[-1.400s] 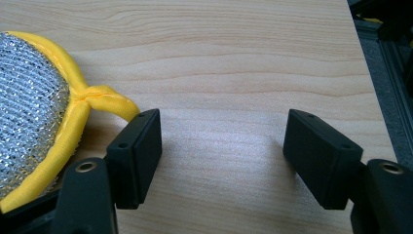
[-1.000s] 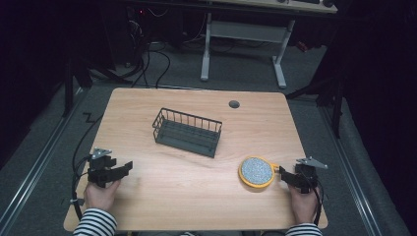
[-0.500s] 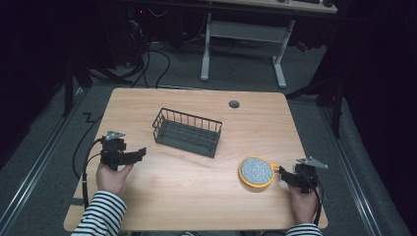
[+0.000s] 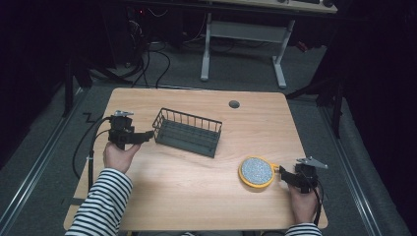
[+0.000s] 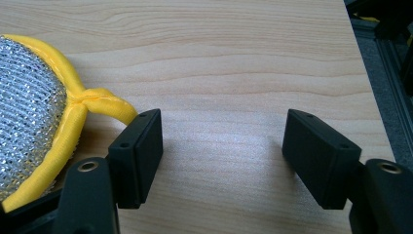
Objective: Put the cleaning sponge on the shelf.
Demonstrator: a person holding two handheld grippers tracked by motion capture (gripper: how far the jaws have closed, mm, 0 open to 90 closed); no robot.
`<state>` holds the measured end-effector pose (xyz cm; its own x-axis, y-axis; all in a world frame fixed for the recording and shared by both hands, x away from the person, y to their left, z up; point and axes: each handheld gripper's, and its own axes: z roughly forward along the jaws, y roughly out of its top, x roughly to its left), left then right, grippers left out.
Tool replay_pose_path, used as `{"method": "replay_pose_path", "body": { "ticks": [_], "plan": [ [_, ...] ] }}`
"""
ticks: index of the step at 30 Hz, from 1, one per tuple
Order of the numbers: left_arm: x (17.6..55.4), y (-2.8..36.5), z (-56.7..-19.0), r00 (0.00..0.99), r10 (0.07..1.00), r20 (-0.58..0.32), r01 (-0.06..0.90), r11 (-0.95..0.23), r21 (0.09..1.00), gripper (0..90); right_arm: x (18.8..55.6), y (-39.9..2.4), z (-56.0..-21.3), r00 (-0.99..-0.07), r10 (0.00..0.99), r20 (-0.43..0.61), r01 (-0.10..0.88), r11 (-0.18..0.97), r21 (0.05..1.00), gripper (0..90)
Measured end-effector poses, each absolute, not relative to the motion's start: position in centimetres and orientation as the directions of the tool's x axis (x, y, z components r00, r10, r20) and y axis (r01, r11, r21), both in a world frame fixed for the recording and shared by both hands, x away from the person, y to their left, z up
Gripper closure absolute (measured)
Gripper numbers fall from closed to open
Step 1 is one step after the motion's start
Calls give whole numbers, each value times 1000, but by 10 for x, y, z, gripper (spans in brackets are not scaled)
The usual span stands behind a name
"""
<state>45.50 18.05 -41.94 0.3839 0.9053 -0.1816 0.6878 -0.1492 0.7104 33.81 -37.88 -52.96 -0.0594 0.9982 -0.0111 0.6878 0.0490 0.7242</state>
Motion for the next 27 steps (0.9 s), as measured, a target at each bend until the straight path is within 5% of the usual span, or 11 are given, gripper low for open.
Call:
{"method": "replay_pose_path", "body": {
  "ticks": [27],
  "plan": [
    [517, 137, -426, 385, 919, -85, 736, -251, 628, 507, 338, -379, -530, -59, 998, -14, 687, 51, 724, 307]
  ]
}}
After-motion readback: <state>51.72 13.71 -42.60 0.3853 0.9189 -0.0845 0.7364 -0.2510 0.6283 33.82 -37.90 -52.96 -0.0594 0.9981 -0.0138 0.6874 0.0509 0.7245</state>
